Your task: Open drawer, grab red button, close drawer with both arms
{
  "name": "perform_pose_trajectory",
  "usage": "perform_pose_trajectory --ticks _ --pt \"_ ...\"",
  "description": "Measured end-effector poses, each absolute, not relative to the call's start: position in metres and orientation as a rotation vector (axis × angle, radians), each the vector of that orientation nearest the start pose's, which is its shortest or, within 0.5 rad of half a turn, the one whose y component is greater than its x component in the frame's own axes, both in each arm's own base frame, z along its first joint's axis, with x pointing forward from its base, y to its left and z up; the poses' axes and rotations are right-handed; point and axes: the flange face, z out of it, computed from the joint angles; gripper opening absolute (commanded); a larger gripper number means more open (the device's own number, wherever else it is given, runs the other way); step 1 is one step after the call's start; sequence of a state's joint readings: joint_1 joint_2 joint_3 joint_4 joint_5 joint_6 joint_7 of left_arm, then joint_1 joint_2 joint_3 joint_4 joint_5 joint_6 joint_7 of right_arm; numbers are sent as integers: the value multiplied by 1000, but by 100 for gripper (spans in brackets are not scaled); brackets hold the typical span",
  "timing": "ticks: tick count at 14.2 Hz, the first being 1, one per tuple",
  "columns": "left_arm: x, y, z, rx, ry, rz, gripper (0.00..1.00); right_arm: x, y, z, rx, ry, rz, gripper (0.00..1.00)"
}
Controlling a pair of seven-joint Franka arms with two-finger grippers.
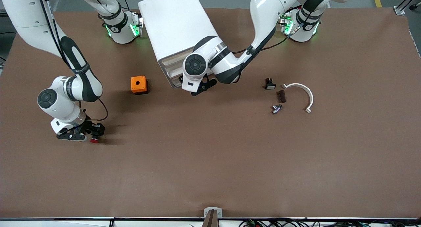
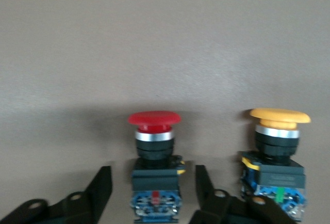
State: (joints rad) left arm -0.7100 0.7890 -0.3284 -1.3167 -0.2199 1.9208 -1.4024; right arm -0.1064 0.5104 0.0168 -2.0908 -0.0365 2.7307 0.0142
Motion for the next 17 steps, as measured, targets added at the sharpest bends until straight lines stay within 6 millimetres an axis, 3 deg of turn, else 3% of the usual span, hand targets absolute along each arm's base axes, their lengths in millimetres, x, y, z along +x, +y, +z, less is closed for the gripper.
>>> perform_pose_trajectory --ticks 3,8,12,15,17 --pt "392 -610 274 -2948 -816 774 100 600 -38 211 -3138 83 -198 100" --pt "391 -610 270 -2937 -831 806 100 609 -36 297 -3148 72 -175 100" --pt "395 -609 272 -2941 -842 804 100 603 -19 359 -3154 30 -120 100" --pt "414 -600 278 -2955 -888 777 100 597 -7 404 -3160 2 -129 100" --pt "445 -581 292 -2981 -932 687 100 591 -2 429 -3163 -9 -124 100"
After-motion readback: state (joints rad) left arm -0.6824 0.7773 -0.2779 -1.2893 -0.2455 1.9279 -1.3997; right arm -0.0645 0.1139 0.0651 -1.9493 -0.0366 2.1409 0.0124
